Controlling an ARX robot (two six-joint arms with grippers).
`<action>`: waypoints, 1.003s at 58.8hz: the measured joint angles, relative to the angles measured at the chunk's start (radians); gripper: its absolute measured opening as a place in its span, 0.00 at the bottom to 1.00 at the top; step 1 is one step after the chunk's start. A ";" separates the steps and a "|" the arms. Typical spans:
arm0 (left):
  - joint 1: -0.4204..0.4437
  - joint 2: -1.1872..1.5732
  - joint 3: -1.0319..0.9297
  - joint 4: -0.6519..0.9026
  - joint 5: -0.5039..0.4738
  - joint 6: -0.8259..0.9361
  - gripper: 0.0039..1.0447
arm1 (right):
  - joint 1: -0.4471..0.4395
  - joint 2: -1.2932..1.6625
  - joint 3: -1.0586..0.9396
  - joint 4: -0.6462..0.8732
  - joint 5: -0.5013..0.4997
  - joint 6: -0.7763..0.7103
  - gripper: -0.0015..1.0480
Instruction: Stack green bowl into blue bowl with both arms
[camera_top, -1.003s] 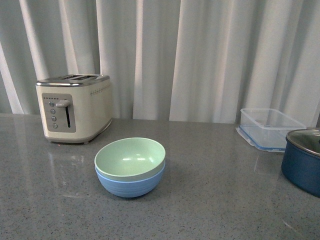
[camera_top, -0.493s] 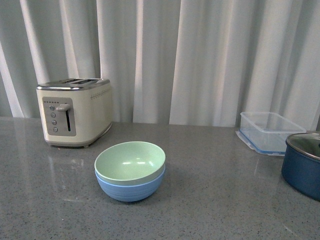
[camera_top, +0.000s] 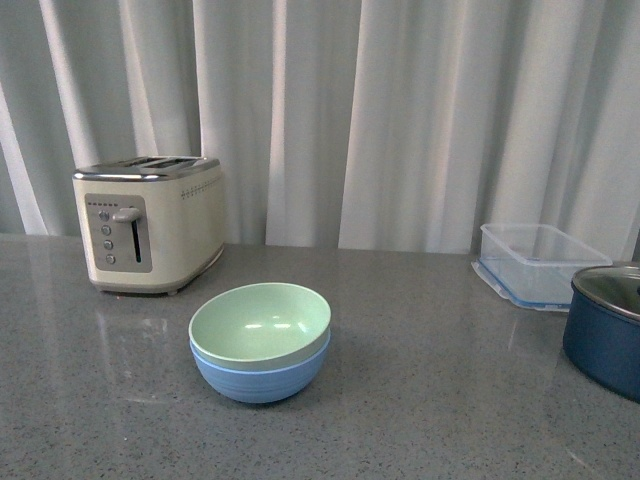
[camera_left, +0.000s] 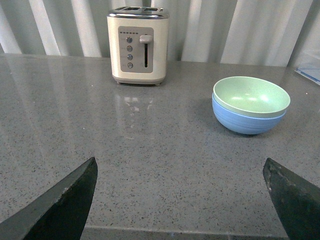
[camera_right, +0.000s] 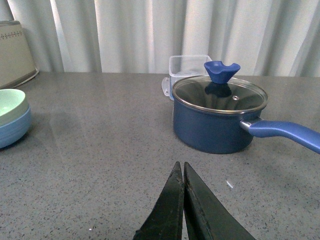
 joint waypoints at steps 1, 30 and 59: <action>0.000 0.000 0.000 0.000 0.000 0.000 0.94 | 0.000 -0.008 0.000 -0.008 0.000 0.000 0.01; 0.000 0.000 0.000 0.000 0.000 0.000 0.94 | 0.000 -0.150 0.000 -0.150 0.000 0.000 0.01; 0.000 0.000 0.000 0.000 0.000 0.000 0.94 | 0.000 -0.327 0.001 -0.335 -0.001 -0.002 0.37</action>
